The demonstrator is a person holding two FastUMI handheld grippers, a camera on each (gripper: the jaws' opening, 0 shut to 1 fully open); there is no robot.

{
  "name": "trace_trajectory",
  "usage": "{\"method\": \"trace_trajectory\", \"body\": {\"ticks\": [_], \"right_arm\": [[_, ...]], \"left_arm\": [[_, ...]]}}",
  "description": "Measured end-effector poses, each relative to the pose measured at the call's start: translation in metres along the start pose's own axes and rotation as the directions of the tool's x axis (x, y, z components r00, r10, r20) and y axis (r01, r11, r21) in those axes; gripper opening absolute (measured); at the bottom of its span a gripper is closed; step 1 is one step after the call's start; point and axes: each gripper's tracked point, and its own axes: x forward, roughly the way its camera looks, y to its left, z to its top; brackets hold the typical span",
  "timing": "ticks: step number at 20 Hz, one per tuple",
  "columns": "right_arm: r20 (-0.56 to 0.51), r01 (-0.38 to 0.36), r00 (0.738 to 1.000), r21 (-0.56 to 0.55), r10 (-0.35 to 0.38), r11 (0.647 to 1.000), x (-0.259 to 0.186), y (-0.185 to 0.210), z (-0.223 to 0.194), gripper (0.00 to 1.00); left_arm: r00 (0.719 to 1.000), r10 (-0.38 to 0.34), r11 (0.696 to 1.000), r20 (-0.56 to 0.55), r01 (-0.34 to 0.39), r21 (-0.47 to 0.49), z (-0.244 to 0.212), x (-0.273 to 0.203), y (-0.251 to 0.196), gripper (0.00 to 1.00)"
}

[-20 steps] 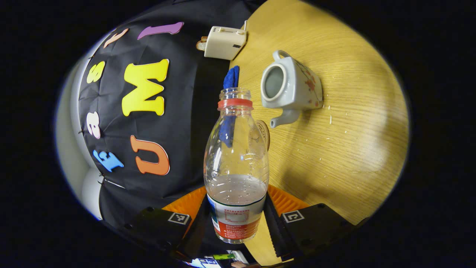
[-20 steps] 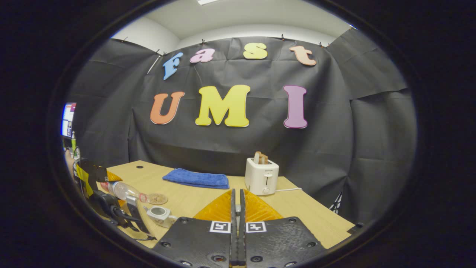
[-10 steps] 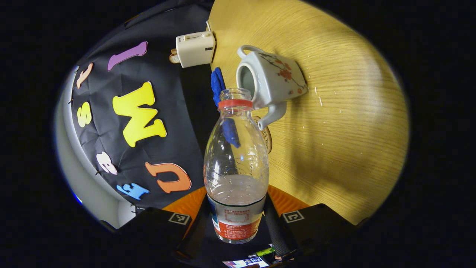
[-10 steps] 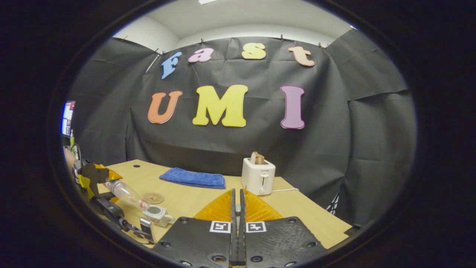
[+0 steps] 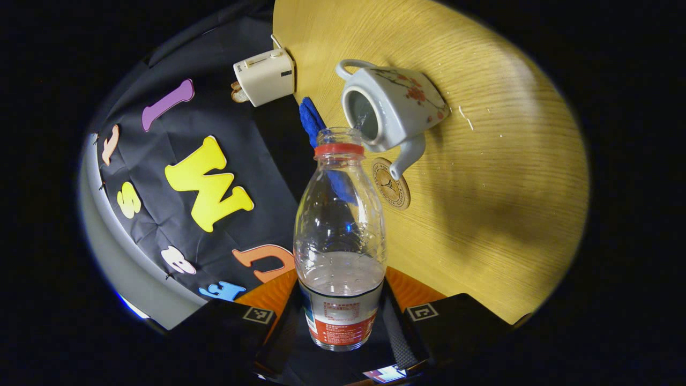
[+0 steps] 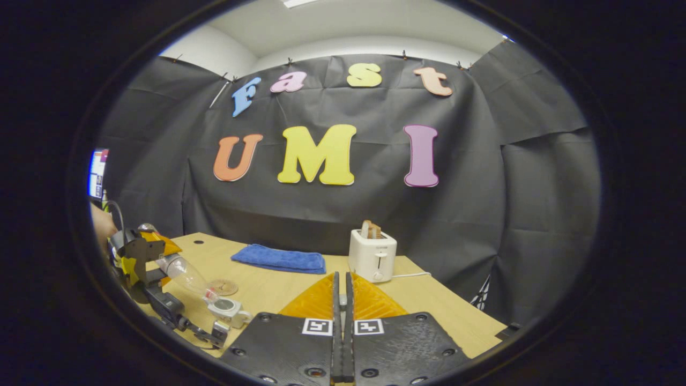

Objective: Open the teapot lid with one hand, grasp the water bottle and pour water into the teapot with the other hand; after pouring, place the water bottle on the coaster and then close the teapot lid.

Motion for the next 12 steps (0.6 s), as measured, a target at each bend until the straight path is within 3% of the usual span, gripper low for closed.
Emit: {"method": "trace_trajectory", "body": {"ticks": [12], "right_arm": [[0.015, 0.008, 1.000, 0.006, -0.008, 1.000, -0.005, -0.006, 0.006, 0.00]], "left_arm": [[0.998, 0.061, 0.985, -0.029, -0.055, 0.162, -0.008, -0.003, 0.028, 0.75]]}}
